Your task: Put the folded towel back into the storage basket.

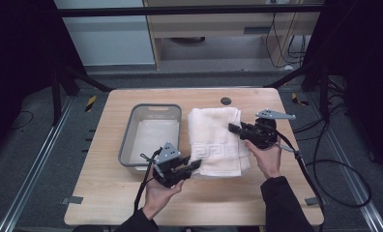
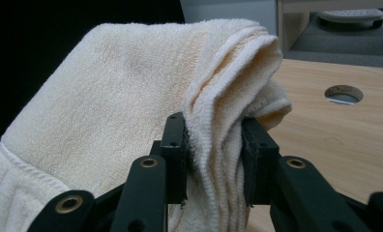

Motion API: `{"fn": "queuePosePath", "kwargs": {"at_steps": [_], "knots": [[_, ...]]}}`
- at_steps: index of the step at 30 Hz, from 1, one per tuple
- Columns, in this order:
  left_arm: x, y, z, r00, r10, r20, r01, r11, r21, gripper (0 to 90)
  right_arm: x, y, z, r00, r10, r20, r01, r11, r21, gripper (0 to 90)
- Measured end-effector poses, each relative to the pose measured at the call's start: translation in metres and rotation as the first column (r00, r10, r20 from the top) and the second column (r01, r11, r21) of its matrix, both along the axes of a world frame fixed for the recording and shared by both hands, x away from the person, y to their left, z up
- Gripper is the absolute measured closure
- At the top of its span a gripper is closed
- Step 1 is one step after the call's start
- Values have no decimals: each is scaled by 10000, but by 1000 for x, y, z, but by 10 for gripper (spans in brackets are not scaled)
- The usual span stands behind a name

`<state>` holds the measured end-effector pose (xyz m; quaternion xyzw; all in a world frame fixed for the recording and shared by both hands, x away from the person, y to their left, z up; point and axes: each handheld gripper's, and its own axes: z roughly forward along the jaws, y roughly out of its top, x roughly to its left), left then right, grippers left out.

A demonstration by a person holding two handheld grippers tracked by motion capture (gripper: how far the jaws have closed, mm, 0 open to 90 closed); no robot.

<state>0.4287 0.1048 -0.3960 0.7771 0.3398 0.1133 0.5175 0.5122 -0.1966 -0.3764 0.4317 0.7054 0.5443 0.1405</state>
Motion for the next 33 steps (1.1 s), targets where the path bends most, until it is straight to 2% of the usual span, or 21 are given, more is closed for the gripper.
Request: {"fn": "queuePosePath", "kwargs": {"at_steps": [16,23,33], "knots": [[3,21,22,9990,282,354,-270,9991,-329,707,5,24,31,9993,-28,367,30,10000,-42,680],[6,31,28,9985,410,358,-397,9986,-364,707,9,32,38,9992,-2,408,4,10000,-40,680],[9,42,30,9965,703,449,-685,9969,-396,707,17,48,44,9991,30,413,-22,9998,-203,680]]}}
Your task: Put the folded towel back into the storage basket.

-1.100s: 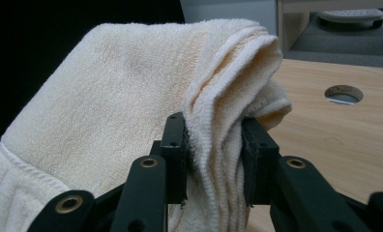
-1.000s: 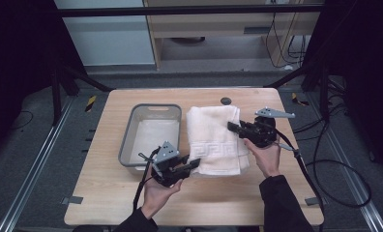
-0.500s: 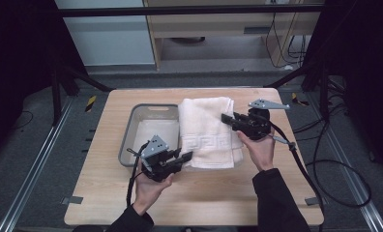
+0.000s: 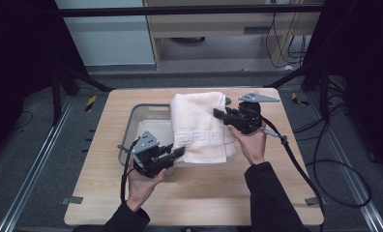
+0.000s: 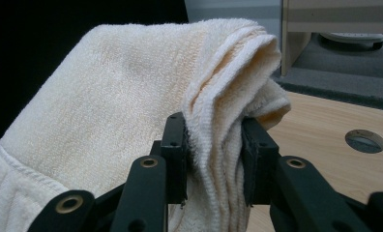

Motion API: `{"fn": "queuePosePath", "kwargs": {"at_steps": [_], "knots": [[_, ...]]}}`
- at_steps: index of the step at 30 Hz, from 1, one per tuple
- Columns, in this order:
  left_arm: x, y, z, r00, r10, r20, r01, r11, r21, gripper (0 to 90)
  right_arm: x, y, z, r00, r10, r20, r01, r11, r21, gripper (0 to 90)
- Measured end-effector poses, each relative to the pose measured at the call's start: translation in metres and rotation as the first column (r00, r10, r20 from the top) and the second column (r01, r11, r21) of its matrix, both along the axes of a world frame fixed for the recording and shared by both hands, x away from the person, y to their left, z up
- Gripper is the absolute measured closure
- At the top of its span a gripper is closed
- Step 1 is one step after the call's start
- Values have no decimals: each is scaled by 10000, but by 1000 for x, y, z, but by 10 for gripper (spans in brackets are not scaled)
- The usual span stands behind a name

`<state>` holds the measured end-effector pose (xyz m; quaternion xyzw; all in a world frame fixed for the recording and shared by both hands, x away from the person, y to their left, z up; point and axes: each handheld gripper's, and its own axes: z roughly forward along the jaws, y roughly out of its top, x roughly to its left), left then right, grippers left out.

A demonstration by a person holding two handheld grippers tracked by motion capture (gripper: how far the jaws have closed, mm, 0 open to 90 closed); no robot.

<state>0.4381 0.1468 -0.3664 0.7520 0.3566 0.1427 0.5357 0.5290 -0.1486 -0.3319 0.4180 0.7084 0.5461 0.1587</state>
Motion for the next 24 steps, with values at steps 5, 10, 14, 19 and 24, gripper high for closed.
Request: {"fn": "queuePosePath", "kwargs": {"at_steps": [5,10,14,19,24], "knots": [[2,7,2,10000,58,-17,-58,9999,-115,707,3,7,4,10000,45,28,-45,10000,-45,680],[3,15,5,9998,182,54,-181,9997,-182,707,6,15,7,10000,62,70,-61,9999,-100,680],[4,21,7,9995,312,86,-311,9993,-199,707,8,22,9,9999,81,86,-80,9999,-107,680],[4,28,10,9986,518,85,-516,9984,-208,707,12,32,12,9999,120,123,-119,9999,-113,680],[4,36,12,9975,710,55,-708,9972,-228,707,15,43,14,9998,158,141,-155,9997,-201,680]]}}
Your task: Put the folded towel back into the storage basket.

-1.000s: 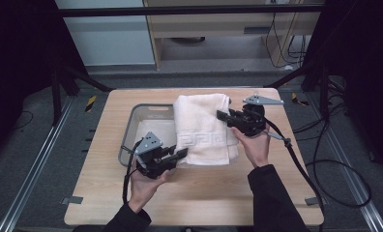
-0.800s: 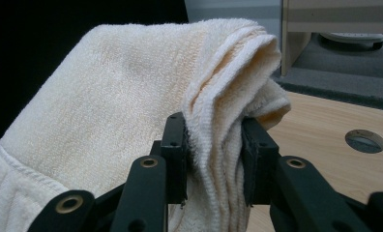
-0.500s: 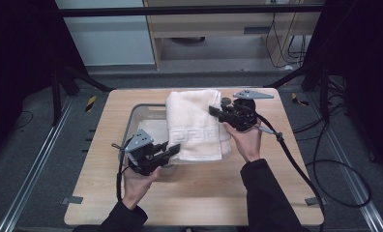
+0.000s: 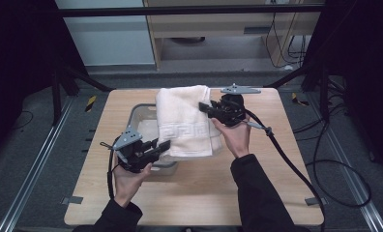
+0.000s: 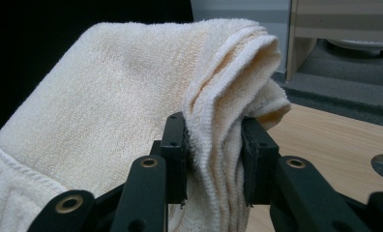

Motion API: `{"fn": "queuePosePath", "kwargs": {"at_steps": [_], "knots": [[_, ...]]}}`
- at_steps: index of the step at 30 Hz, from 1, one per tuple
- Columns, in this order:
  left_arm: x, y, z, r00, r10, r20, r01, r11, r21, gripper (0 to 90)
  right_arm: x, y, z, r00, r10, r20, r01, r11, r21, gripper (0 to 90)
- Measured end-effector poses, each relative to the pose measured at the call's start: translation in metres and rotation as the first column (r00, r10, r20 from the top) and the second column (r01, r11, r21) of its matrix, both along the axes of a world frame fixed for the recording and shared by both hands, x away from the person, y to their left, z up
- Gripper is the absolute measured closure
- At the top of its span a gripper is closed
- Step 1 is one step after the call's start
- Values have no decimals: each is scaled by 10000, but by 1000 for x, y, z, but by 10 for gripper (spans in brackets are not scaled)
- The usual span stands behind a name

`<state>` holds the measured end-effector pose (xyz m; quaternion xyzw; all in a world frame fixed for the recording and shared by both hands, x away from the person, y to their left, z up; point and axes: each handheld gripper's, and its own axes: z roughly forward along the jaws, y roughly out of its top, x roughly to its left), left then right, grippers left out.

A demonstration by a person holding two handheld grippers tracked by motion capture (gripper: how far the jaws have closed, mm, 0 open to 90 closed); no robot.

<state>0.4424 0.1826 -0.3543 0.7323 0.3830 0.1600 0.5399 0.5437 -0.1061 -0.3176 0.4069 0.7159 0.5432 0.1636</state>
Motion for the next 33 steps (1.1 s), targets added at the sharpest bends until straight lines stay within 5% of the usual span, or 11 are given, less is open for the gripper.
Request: {"fn": "queuePosePath", "kwargs": {"at_steps": [33], "knots": [[10,55,0,9902,1371,-283,-1370,9906,38,706,21,69,0,9999,100,67,-99,9998,-162,680]]}}
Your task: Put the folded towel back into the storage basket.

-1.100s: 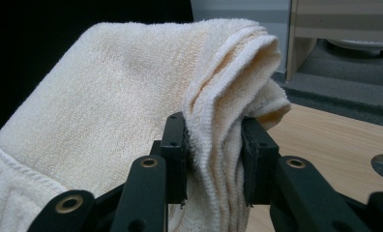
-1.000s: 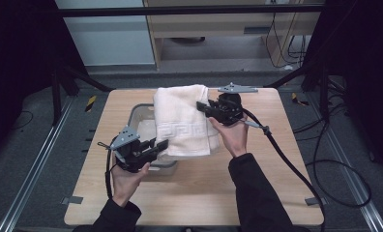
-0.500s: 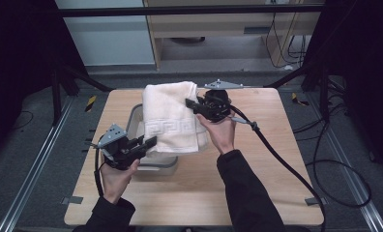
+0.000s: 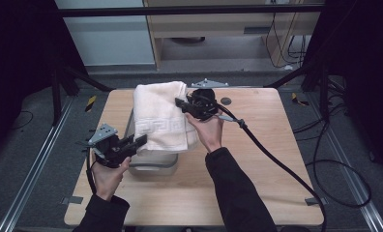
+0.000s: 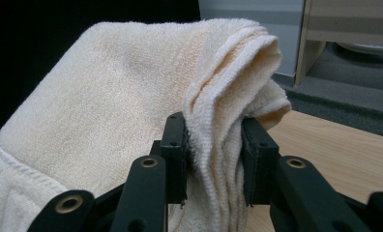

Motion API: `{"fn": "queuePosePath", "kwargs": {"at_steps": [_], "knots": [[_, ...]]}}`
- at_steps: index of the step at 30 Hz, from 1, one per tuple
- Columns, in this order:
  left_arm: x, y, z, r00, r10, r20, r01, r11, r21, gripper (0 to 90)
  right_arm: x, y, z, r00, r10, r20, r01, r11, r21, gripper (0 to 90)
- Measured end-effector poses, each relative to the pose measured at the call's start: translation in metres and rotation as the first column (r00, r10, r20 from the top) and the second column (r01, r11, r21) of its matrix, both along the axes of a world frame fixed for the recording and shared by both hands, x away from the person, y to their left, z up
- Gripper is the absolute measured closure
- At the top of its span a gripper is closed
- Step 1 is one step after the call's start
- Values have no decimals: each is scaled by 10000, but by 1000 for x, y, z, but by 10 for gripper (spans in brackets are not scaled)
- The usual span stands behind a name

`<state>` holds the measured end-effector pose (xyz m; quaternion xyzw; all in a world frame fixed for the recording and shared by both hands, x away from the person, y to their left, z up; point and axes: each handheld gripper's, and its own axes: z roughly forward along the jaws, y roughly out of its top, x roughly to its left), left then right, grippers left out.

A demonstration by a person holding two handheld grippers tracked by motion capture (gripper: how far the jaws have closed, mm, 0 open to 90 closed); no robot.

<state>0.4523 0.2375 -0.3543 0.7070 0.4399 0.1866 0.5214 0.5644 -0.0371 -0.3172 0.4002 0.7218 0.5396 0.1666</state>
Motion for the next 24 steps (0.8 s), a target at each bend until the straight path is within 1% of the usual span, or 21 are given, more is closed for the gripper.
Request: {"fn": "queuePosePath", "kwargs": {"at_steps": [3,4,5,6,13,21,24], "knots": [[2,6,-1,9999,121,-72,-121,9999,-41,706,3,8,-1,10000,30,2,-30,10000,-20,680],[2,8,-2,9999,153,-80,-153,9999,-41,706,3,8,-1,10000,30,2,-30,10000,-20,680],[2,9,-2,9998,198,-100,-199,9998,-45,706,4,13,-2,10000,51,-6,-51,10000,-77,680],[2,11,-3,9997,224,-106,-224,9997,-35,706,4,13,-2,10000,51,-6,-51,10000,-77,680],[5,23,-6,9986,466,-254,-468,9989,-56,706,8,28,-5,9999,111,0,-111,9997,-205,679],[9,31,-10,9969,684,-401,-679,9976,123,706,12,38,-10,9999,137,-78,-139,9995,-288,680],[10,35,-12,9959,765,-477,-758,9970,145,706,14,43,-13,9998,118,-146,-121,9996,-247,680]]}}
